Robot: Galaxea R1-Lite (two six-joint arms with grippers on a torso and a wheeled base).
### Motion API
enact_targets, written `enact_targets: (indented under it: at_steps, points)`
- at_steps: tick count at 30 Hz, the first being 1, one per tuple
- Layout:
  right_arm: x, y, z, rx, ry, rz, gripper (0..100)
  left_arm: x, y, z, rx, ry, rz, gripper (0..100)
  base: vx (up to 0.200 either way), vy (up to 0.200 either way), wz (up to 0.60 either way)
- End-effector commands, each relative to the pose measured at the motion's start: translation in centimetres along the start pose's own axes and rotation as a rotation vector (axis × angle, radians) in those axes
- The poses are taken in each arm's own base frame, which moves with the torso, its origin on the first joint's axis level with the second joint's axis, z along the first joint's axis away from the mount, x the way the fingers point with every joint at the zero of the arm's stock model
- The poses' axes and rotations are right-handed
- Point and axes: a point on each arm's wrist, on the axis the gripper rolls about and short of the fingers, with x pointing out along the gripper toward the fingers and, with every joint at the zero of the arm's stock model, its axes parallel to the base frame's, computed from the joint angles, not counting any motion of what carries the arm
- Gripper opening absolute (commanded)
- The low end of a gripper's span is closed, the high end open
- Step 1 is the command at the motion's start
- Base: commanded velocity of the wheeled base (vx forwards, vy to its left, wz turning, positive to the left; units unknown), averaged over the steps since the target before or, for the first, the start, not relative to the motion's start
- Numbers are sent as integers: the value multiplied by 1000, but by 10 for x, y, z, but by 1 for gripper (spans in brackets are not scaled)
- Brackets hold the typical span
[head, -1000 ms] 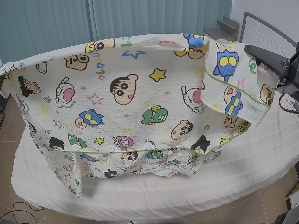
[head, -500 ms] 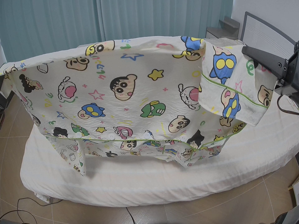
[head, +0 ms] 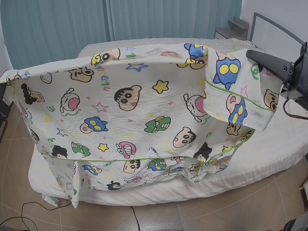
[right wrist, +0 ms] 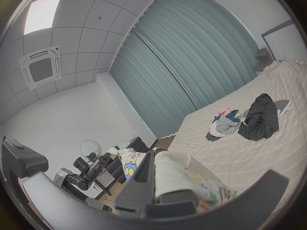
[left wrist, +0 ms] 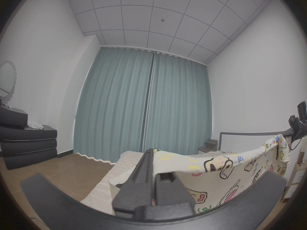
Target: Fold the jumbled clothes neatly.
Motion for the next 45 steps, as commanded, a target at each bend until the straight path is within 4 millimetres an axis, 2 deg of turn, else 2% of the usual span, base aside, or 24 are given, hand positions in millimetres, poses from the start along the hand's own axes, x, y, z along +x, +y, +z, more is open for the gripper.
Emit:
enact_targets:
  at_steps: [1, 27, 45]
  points:
    - [2, -1, -1, 2, 6, -1, 0, 0, 0, -1, 2, 4, 0, 0, 0, 0, 0]
    - [3, 1, -3, 4, 13, 6, 0, 3, 0, 1, -4, -3, 10, 0, 0, 0, 0]
    - [3, 0, -3, 6, 15, 7, 0, 6, -1, 0, -1, 1, 12, 0, 0, 200, 0]
